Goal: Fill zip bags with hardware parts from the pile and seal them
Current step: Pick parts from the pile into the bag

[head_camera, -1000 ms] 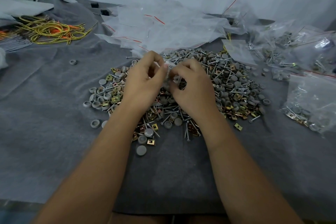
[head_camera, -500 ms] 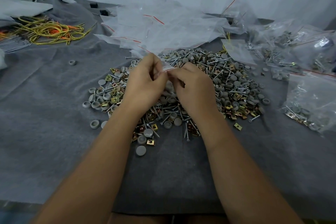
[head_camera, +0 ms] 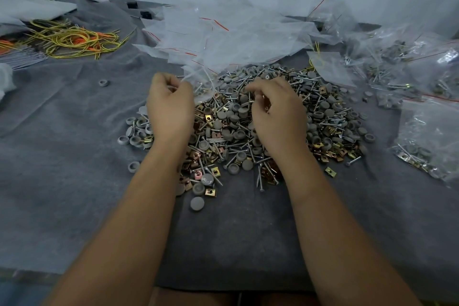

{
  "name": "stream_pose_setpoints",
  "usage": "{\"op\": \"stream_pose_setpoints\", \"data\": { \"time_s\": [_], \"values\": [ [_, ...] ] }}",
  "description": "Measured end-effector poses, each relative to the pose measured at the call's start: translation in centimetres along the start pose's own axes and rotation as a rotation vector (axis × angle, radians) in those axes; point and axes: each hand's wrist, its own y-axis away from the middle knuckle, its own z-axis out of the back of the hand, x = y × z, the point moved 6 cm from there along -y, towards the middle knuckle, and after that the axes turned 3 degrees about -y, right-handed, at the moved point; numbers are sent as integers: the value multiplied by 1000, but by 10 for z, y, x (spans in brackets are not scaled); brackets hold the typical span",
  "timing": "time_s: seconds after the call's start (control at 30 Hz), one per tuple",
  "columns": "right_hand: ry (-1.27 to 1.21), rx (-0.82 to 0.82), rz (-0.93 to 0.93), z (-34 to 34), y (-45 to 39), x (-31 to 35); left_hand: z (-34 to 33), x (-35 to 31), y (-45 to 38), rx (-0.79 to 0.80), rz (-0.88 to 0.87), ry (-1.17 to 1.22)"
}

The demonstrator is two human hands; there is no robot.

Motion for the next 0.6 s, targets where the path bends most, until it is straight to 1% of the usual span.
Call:
{"op": "stream_pose_setpoints", "data": {
  "time_s": [0.1,0.2,0.27,0.47,0.6],
  "values": [
    [66,131,-16,-11,-1,-4,-5,0,1,56,-25,-67],
    [222,285,57,-24,2,-2,-13,-5,5,130,-96,-121],
    [283,337,84,-29,4,-2,-17,-6,8,162,-143,-185],
    [265,307,62,-28,3,-3,-26,-8,13,238,-242,-320],
    [206,223,74,-20,1,1,-30,-8,17,306,-266,-354]
  ]
}}
